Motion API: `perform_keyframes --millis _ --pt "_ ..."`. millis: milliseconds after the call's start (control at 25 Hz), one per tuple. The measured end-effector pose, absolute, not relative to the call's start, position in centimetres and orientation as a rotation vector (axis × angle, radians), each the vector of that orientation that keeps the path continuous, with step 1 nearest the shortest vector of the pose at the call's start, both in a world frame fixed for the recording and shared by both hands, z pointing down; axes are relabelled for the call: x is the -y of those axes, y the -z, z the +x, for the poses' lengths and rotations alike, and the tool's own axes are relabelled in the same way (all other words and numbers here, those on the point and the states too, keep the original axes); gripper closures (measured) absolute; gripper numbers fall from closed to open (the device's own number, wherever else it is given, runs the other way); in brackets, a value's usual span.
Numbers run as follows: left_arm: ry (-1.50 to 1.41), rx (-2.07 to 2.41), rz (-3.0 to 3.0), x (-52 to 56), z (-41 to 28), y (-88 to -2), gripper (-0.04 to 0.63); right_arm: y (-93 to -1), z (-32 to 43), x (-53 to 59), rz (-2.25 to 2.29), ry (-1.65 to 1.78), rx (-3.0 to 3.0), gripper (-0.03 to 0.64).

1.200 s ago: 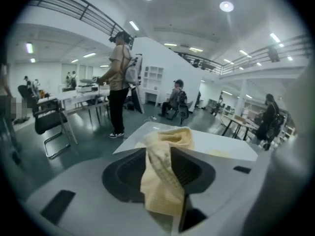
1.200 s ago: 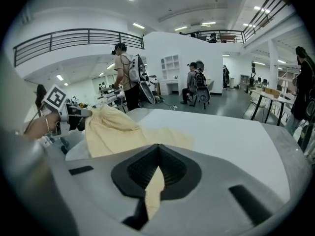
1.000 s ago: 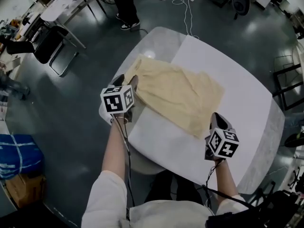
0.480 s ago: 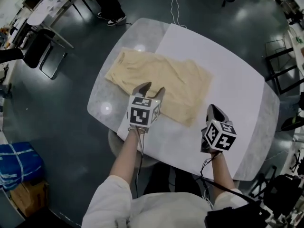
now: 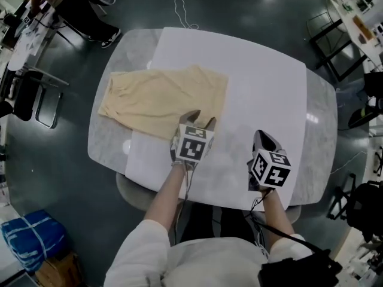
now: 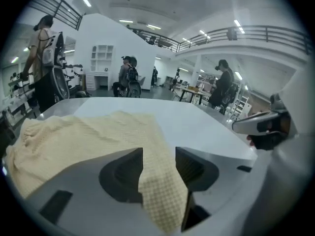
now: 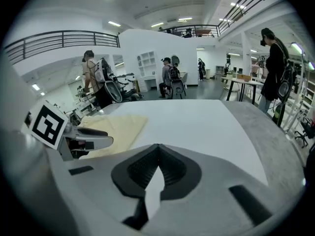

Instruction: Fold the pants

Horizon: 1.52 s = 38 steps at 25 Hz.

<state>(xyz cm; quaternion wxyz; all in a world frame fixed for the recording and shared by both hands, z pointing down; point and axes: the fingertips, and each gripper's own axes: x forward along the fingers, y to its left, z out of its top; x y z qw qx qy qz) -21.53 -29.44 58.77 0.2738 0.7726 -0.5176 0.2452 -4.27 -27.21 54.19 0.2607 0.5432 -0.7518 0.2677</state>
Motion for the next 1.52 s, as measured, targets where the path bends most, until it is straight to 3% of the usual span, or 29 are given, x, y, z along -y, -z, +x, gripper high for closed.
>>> perform_keyframes --millis 280,760,1000,1280,1360,1520 --pt "-0.829 1.350 2.086 30.6 -16.7 -60.9 0.394 -55.7 0.8 26.2 1.501 -0.782 1.991 0.624" --pt "-0.969 1.380 1.977 31.2 -15.5 -63.3 0.397 -57.1 3.9 26.7 1.504 -0.843 2.002 0.624" --pt "-0.999 1.419 1.929 31.6 -16.0 -63.7 0.471 -57.6 4.4 27.3 1.491 -0.851 2.011 0.624" --pt "-1.041 1.416 1.916 31.7 -16.2 -63.9 0.485 -58.2 3.8 27.8 1.471 -0.862 2.022 0.624" --pt "-1.028 1.440 1.889 31.7 -16.6 -63.8 0.551 -58.2 3.6 27.9 1.466 -0.861 2.025 0.624" --pt "-1.011 1.426 1.889 31.7 -16.8 -63.7 0.559 -58.1 3.2 28.3 1.458 -0.853 2.031 0.624"
